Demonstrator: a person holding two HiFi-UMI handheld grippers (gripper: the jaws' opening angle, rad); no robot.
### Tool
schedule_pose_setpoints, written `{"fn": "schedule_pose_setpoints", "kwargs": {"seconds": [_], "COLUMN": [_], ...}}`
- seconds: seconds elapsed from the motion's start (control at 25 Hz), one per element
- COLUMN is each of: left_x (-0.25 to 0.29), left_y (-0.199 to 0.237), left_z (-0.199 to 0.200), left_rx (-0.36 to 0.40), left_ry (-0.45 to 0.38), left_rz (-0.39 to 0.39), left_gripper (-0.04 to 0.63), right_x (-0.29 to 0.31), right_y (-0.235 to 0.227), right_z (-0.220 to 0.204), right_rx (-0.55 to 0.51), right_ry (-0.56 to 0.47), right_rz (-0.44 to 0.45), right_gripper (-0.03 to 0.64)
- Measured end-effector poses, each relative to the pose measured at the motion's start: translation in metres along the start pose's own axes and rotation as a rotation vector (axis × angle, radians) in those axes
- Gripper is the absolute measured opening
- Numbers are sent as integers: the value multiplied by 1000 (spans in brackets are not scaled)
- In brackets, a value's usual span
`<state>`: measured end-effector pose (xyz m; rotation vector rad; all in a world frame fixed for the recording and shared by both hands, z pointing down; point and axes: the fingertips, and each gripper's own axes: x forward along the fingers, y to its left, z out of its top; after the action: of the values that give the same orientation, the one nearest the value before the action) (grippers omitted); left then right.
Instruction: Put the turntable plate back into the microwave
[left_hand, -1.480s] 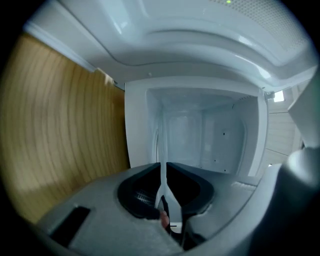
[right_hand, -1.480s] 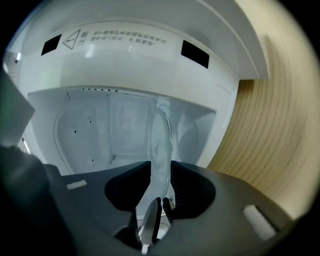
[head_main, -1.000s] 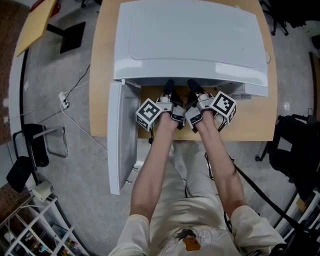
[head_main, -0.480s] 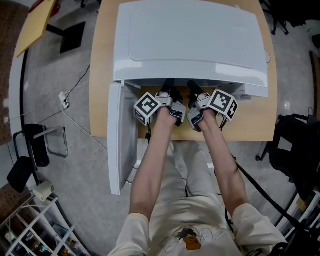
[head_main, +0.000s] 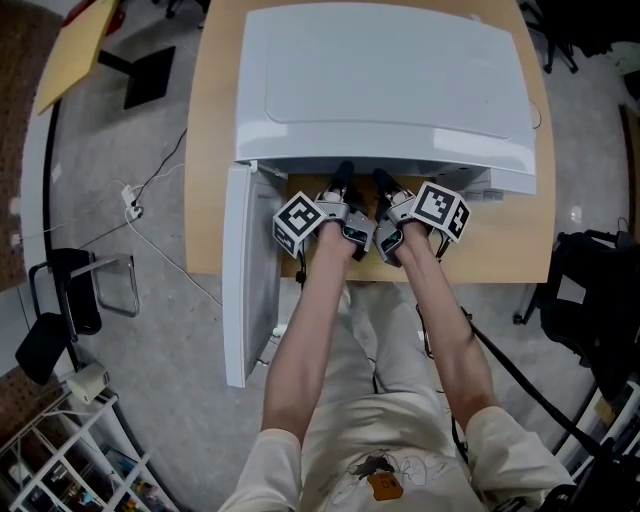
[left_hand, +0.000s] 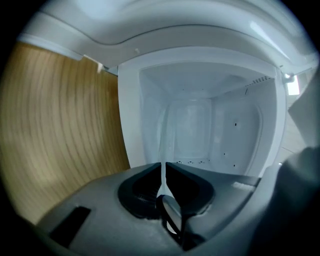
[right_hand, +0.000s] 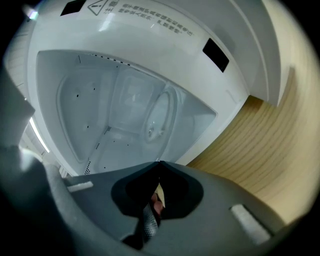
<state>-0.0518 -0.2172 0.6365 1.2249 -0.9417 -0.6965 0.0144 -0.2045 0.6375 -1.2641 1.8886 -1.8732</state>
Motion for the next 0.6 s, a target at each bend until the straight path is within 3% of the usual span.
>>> {"fn": "schedule_pose_setpoints", "kwargs": {"seconds": [0.28,0.44,0.6], "left_x": [-3,-8,-12], "left_y": [-9,-14,-20], "left_z": [2,3,2], "left_rx": [85,192,240], "left_ry": [4,16,30], "left_rz": [35,77,89], "left_gripper": [102,104,105], "right_x": [0,-1,-4], "right_y": [-5,-1,1], "right_z": [0,1,0], "right_rx": [4,3,3], "right_ry": [6,2,1], "right_rz": [-9,-6,-11], "right_gripper": [3,3,2]}}
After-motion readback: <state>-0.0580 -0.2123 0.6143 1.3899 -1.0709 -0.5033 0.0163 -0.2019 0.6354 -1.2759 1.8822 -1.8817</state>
